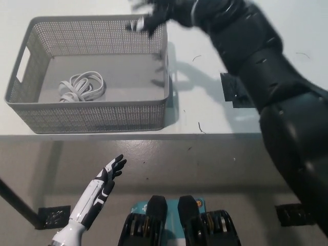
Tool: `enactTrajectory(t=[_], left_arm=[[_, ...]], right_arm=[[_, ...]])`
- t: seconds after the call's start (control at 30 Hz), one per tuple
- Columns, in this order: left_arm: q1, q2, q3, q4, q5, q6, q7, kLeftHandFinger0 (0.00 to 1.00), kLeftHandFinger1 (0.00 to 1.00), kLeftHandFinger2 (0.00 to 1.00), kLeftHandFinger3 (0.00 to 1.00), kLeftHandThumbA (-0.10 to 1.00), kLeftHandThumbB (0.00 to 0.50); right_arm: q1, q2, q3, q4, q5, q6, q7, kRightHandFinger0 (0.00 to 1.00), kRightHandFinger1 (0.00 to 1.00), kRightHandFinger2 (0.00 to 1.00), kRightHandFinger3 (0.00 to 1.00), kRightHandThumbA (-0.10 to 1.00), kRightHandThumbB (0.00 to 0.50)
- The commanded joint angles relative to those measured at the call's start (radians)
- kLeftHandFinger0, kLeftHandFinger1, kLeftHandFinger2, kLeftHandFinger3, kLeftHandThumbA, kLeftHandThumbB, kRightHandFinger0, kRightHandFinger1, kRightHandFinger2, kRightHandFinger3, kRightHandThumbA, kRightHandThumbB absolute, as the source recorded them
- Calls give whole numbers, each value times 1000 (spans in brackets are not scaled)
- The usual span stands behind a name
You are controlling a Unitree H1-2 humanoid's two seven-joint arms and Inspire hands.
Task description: Use the right hand to pick up a power strip and put it into a container on the left side
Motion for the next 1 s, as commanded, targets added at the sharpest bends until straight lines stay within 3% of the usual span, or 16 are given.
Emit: enactTrajectory(t=[0.0,0.07,0.17,0.3,0.47,0.53,0.57,0.6,0.63,0.67,0.73,0.83,0.97], left_arm=[[-36,35,-18,-24,36,-34,-32,1000,1000,1000,1000,1000,222],[-33,33,-18,-21,42,-37,-28,1000,1000,1000,1000,1000,220],[-36,30,-16,-12,41,-40,-24,1000,1000,1000,1000,1000,227],[-34,29,-13,-7,42,-52,-19,1000,1000,1000,1000,1000,219],[-1,28,-11,-20,28,-42,-22,1000,1000,1000,1000,1000,229],[8,27,-11,-21,32,-46,-18,1000,1000,1000,1000,1000,230],[9,27,-10,-17,32,-49,-17,1000,1000,1000,1000,1000,230],[13,27,-9,-16,27,-48,-17,1000,1000,1000,1000,1000,232],[13,26,-8,-12,27,-49,-16,1000,1000,1000,1000,1000,237],[12,25,-8,-10,27,-50,-15,1000,1000,1000,1000,1000,243],[23,23,-7,-10,27,-56,-12,1000,1000,1000,1000,1000,259],[26,17,-7,-3,15,-69,-12,1000,1000,1000,1000,1000,295],[48,13,-10,-5,9,-73,-15,1000,1000,1000,1000,1000,304]], right_arm=[[-342,-264,-441,-794,715,288,148,707,825,1000,1000,964,343],[-334,-279,-464,-839,740,304,143,747,858,997,1000,1000,311],[-293,-320,-496,-952,785,347,133,809,860,1000,1000,1000,336],[-198,-356,-488,-1083,905,350,57,722,854,1000,976,1000,333],[14,-393,-508,-1338,931,350,45,656,779,991,1000,1000,279],[85,-389,-530,-1438,848,350,67,725,793,992,1000,1000,280],[122,-392,-527,-1477,815,318,66,812,853,1000,1000,1000,281],[174,-397,-510,-1530,758,253,54,929,972,1000,1000,1000,284],[238,-420,-487,-1575,699,156,61,1000,1000,1000,1000,1000,287],[270,-433,-477,-1596,667,108,64,1000,1000,1000,1000,1000,340],[357,-452,-462,-1671,622,33,62,1000,1000,1000,1000,1000,354],[461,-416,-452,-1823,599,20,10,1000,1000,1000,1000,1000,424],[504,-357,-430,-1913,599,6,-54,1000,1000,1000,1000,1000,458]])
